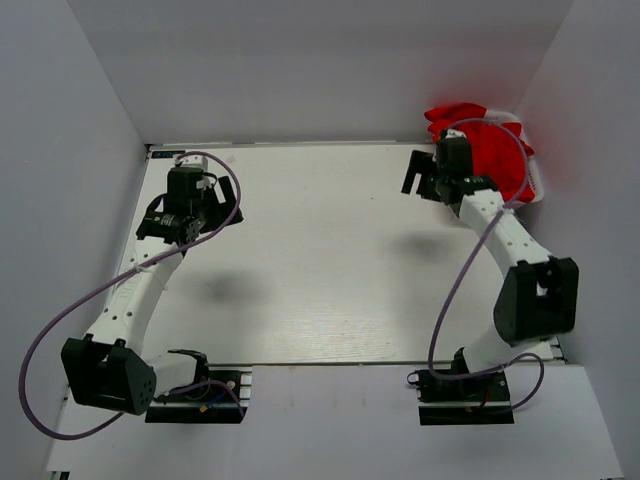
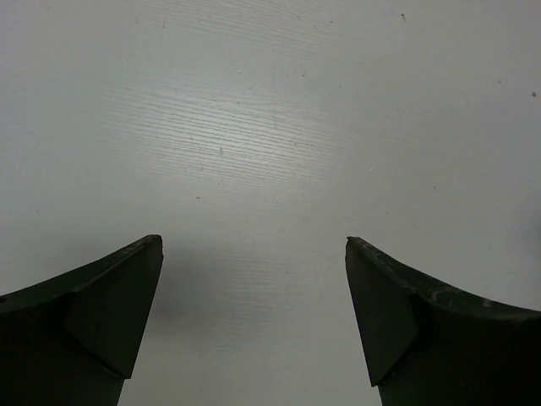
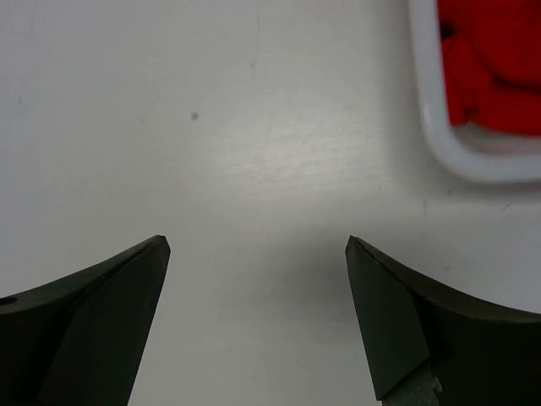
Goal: Fold and stack the t-shirts
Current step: Grab crumpled tshirt from bin with the right arm
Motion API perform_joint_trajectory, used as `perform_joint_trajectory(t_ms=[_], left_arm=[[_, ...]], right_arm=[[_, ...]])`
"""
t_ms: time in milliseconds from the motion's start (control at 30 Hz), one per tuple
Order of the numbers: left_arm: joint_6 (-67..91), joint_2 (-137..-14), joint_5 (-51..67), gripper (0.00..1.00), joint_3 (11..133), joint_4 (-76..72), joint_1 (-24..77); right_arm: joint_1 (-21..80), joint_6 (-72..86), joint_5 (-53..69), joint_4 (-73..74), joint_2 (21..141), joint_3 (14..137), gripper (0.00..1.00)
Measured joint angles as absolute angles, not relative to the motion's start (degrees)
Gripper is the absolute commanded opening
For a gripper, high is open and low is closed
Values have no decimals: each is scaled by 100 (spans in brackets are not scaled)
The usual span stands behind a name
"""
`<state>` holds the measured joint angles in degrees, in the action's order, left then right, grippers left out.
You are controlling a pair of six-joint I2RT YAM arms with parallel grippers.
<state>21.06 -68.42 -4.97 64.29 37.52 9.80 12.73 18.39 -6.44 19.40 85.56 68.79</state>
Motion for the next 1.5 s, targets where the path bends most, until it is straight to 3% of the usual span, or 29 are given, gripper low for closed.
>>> perform_joint_trajectory(t_ms=[267,400,700,1033,1100,1133,1233,1267,1300,1500], left_arm=[[2078,-7675,-495,99,6860,3754,980],[2025,-8217,-499,99,7207,3758,980],[1946,-8858,-495,99,7581,3758,980],[1931,-9430,-362,99,7846,3815,980],[1931,-9483,-329,99,7850,3815,980],[1931,-9509,-314,99,7856,3817,982],[1931,-9588,-252,99,7933,3857,982],[1931,-9625,-237,99,7981,3857,980],[1931,-9657,-222,99,8020,3841,980],[1931,-9795,-154,99,8130,3854,982]], right_arm=[[685,1844,-1490,3004,11013,10825,91],[141,1577,-1474,3251,11821,12046,91],[-810,526,-1616,2681,12285,12060,91],[-1061,-268,-1494,2189,12986,12062,91],[-1094,-322,-1411,2187,13078,12062,82],[-1109,-353,-1369,2189,13109,12060,63],[-1153,-429,-1295,2171,13163,12057,31],[-1162,-421,-1295,2147,13163,12051,9],[-1168,-410,-1317,2119,13163,12042,2],[-1194,-414,-1446,1935,13163,12025,0]])
